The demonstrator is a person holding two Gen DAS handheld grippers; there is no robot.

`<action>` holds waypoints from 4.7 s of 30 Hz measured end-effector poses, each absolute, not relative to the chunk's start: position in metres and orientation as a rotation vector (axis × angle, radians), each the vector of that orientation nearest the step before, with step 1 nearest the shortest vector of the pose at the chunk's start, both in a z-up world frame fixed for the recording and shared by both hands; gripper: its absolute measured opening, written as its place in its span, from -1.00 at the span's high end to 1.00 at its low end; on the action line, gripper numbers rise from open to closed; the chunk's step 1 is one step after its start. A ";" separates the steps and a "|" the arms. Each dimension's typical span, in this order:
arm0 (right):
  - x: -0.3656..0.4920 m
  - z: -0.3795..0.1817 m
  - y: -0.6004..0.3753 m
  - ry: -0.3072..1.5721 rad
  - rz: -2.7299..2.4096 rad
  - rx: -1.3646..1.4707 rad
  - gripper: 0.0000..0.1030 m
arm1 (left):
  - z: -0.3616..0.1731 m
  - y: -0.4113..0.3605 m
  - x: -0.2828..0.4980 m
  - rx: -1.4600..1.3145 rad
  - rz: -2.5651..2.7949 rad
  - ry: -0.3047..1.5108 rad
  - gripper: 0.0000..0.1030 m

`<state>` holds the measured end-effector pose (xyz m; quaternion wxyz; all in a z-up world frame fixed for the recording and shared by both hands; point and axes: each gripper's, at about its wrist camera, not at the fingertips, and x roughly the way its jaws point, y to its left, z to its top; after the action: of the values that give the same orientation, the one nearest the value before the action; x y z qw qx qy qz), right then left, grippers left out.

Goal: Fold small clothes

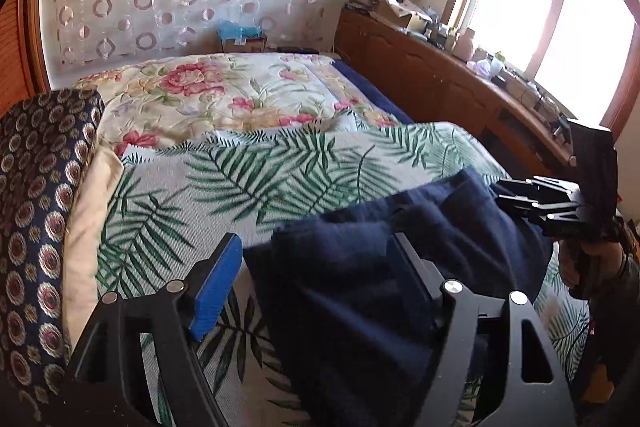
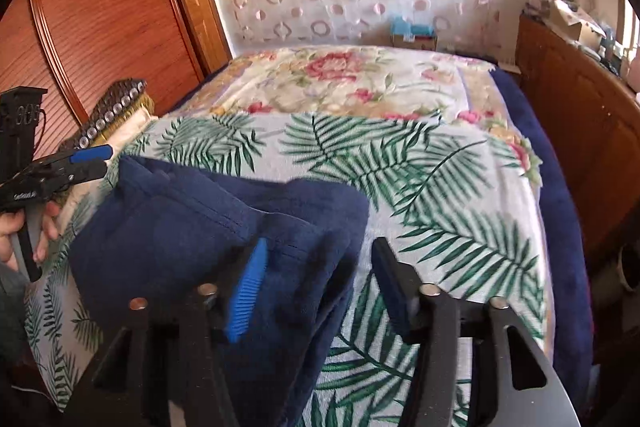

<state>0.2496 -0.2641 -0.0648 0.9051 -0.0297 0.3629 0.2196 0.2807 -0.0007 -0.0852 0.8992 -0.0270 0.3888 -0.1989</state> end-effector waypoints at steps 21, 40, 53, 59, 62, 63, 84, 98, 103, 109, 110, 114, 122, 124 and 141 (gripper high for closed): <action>0.264 -0.078 -0.253 0.801 0.551 -0.037 0.19 | -0.118 0.005 0.293 -0.118 -0.445 0.860 -0.07; 0.212 0.013 -0.230 0.475 0.622 -0.035 0.69 | -0.003 0.047 0.200 -0.179 -0.409 0.532 0.80; 0.271 0.079 -0.072 0.331 0.890 -0.252 0.69 | 0.010 0.159 0.161 -0.292 -0.117 0.414 0.80; 0.318 0.080 0.007 0.344 0.975 -0.337 0.69 | -0.011 0.179 0.138 -0.344 -0.035 0.414 0.80; 0.348 0.076 0.038 0.354 1.007 -0.377 0.69 | -0.019 0.188 0.129 -0.357 0.013 0.416 0.80; 0.359 0.073 0.048 0.362 1.017 -0.387 0.69 | -0.026 0.191 0.129 -0.356 0.040 0.428 0.80; 0.406 0.051 0.107 0.521 1.054 -0.413 0.21 | -0.085 0.221 0.133 -0.405 0.174 0.516 0.80; 0.416 0.026 0.119 0.533 0.930 -0.322 0.21 | -0.088 0.212 0.133 -0.312 0.216 0.558 0.56; 0.388 0.039 0.101 0.498 0.931 -0.310 0.21 | -0.079 0.204 0.123 -0.264 0.226 0.550 -0.27; 0.338 0.038 0.067 0.469 0.910 -0.289 0.21 | -0.061 0.185 0.105 -0.171 0.272 0.496 -0.74; 0.321 0.038 0.061 0.465 0.902 -0.289 0.21 | -0.059 0.181 0.101 -0.159 0.267 0.487 -0.74; 0.286 0.037 0.035 0.452 0.883 -0.268 0.21 | -0.049 0.164 0.091 -0.127 0.250 0.469 -0.74; 0.221 0.037 -0.018 0.428 0.819 -0.235 0.12 | -0.033 0.126 0.076 -0.088 0.197 0.452 -0.74; 0.208 0.037 -0.032 0.428 0.799 -0.223 0.08 | -0.030 0.115 0.072 -0.083 0.183 0.447 -0.74; 0.098 0.062 -0.120 0.384 0.558 -0.112 -0.36 | -0.017 0.024 0.053 -0.032 0.075 0.454 -0.74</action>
<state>0.0983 -0.1203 0.0620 0.9417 -0.0547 0.1880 0.2738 0.0534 0.0241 -0.0166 0.9735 -0.0159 0.2249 0.0374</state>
